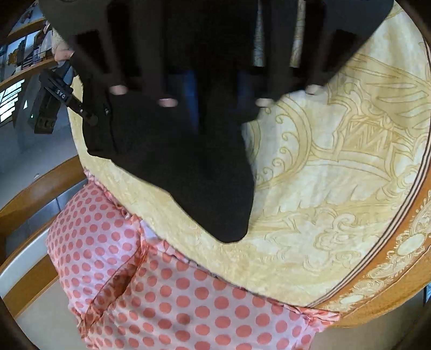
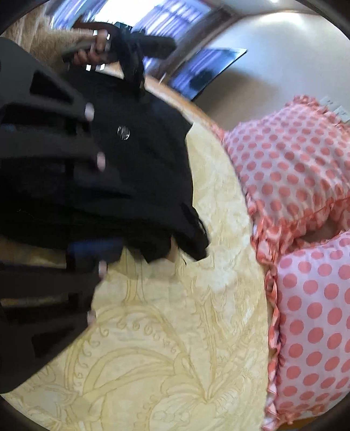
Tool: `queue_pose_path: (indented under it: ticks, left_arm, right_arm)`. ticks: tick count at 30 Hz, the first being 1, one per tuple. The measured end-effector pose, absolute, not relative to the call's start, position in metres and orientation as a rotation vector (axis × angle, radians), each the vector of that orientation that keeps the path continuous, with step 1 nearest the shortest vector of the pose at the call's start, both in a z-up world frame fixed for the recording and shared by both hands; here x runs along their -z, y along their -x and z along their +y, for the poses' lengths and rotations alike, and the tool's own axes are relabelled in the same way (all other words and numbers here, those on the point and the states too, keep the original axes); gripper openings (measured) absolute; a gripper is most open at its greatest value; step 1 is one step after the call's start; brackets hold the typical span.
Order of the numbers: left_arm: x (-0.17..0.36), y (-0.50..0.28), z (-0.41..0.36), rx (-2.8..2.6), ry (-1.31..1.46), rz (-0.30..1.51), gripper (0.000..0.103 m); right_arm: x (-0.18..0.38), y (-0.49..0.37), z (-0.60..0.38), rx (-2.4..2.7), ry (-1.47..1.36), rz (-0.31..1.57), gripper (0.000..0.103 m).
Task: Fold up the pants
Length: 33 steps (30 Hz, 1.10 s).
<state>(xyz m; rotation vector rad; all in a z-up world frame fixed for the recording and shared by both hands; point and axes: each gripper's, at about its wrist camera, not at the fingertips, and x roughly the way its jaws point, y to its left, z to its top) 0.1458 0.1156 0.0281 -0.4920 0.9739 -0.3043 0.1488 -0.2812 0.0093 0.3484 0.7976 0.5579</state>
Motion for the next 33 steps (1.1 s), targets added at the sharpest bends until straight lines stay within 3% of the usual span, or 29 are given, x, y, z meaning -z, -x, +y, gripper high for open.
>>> queue_pose_path:
  ticks: [11,14,18,22,25,27,29,33]
  left_arm:
    - [-0.098,-0.195,0.087,0.287,0.357,0.781,0.011]
    - [-0.086,-0.234,0.084,0.253,0.365,0.826,0.012]
    - [-0.039,-0.271,0.082,0.183,0.370,0.965,0.013]
    - [-0.039,-0.267,0.086,0.167,0.373,0.939,0.017]
    - [-0.066,-0.241,0.085,0.152,0.313,0.855,0.017]
    - [-0.082,-0.215,0.083,0.188,0.300,0.793,0.024]
    - [-0.092,-0.188,0.076,0.253,0.303,0.763,0.037]
    - [-0.093,-0.143,0.057,0.334,0.281,0.760,0.047]
  right_arm:
    - [-0.084,-0.210,-0.285,-0.526,-0.280,0.624,0.017]
    - [-0.072,-0.242,-0.297,-0.478,-0.329,0.651,0.017]
    - [-0.018,-0.277,-0.290,-0.367,-0.328,0.836,0.018]
    - [-0.023,-0.269,-0.291,-0.324,-0.316,0.814,0.028]
    - [-0.045,-0.243,-0.291,-0.327,-0.295,0.739,0.029]
    - [-0.060,-0.215,-0.284,-0.399,-0.297,0.693,0.035]
    - [-0.066,-0.194,-0.275,-0.442,-0.274,0.676,0.055]
    - [-0.059,-0.163,-0.249,-0.484,-0.192,0.713,0.056]
